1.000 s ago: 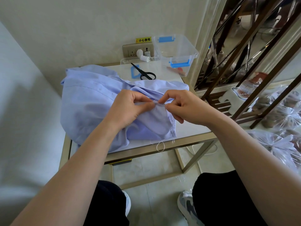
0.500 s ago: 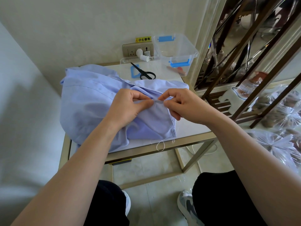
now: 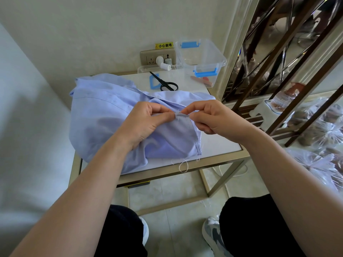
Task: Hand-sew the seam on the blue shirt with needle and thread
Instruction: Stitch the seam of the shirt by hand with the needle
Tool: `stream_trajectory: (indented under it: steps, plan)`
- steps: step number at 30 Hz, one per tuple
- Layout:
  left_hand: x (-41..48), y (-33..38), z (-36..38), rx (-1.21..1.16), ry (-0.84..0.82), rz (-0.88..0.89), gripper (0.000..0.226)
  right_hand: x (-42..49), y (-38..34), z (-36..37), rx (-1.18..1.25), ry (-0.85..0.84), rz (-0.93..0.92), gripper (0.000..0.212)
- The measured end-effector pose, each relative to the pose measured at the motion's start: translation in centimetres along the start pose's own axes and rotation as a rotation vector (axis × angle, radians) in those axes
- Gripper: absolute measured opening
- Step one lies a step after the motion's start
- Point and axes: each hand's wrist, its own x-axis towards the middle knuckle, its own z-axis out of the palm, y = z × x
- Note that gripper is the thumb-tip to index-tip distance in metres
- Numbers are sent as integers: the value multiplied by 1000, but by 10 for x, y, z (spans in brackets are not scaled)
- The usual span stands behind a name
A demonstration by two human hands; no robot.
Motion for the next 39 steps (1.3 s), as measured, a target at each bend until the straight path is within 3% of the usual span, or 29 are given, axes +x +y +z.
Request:
stream_trajectory:
  steps: [16, 26, 35, 39]
  plan:
    - [-2, 1, -2, -200, -115, -95, 7, 5, 5, 6, 230, -49, -44, 13]
    - [-2, 5, 1, -274, -38, -112, 8, 8, 1, 11, 251, 43, -33, 19]
    - [-3, 4, 3, -228, -62, -122, 10, 7, -1, 13, 159, -3, -103, 7]
    - [-1, 6, 2, -282, -13, -139, 9, 10, 1, 8, 125, 67, -100, 5]
